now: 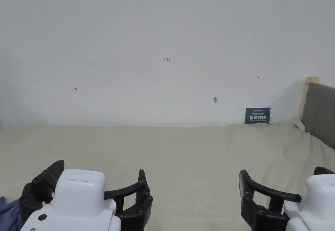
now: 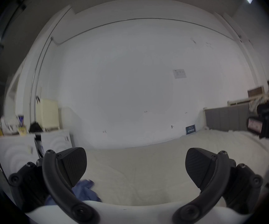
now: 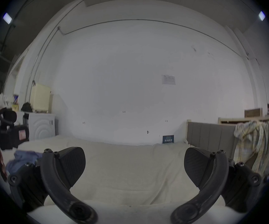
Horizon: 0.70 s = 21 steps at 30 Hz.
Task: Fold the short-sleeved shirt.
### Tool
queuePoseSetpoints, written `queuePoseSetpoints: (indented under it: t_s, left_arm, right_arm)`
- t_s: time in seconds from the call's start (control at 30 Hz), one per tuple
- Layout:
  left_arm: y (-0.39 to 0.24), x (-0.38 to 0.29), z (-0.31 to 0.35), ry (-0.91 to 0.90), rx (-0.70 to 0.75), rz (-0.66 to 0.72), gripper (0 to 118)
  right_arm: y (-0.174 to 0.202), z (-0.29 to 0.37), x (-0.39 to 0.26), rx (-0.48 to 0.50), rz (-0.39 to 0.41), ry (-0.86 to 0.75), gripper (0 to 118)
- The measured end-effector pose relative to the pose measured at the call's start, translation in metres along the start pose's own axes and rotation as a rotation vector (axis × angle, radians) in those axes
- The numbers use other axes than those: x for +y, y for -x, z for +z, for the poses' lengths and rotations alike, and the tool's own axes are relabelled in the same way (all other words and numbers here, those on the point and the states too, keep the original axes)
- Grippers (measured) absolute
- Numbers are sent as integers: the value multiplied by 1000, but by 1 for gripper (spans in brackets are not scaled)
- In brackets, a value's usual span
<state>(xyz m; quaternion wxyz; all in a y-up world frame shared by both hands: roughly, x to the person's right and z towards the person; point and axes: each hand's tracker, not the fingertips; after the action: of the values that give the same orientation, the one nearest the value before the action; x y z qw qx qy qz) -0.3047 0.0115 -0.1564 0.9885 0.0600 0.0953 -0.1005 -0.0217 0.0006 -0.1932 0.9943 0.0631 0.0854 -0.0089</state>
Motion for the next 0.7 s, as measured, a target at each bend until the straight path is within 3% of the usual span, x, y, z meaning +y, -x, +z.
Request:
queuePoseSetpoints:
  t_s: [0.07, 0.1, 0.13, 0.2, 0.27, 0.3, 0.33, 0.4, 0.53, 0.63, 0.7]
  left_arm:
    - [-14, 3, 1, -30, 41, -169, 118]
    - [-26, 2, 1, -48, 70, -323, 118]
    - [-36, -1, 1, -74, 82, -461, 118]
    - [-60, -17, 4, -167, 102, -848, 118]
    - [-75, -46, 4, -281, 151, -1198, 118]
    - [-79, -58, 5, -330, 152, -1335, 118]
    - [-81, -66, 7, -369, 145, -1410, 118]
    - [-84, -73, 10, -393, 104, -1412, 118]
    - [-76, -56, 9, -240, 31, -1076, 118]
    - [-52, -27, 0, -82, -23, -688, 118]
    - [-30, -11, -7, -3, -52, -410, 118]
  right_arm:
    - [-9, -3, -2, -39, -143, 25, 118]
    - [-19, -4, -5, -49, -287, 47, 118]
    - [-30, -5, -11, -45, -462, 72, 118]
    - [-60, -6, -37, -45, -938, 146, 118]
    - [-81, -6, -73, -119, -1277, 202, 118]
    - [-88, -8, -90, -162, -1391, 261, 118]
    - [-93, -9, -103, -169, -1416, 302, 118]
    - [-98, -5, -121, -227, -1429, 355, 118]
    - [-95, -2, -106, -199, -1260, 301, 118]
    - [-85, -4, -69, -112, -1019, 207, 118]
    - [-68, -5, -37, -85, -746, 134, 118]
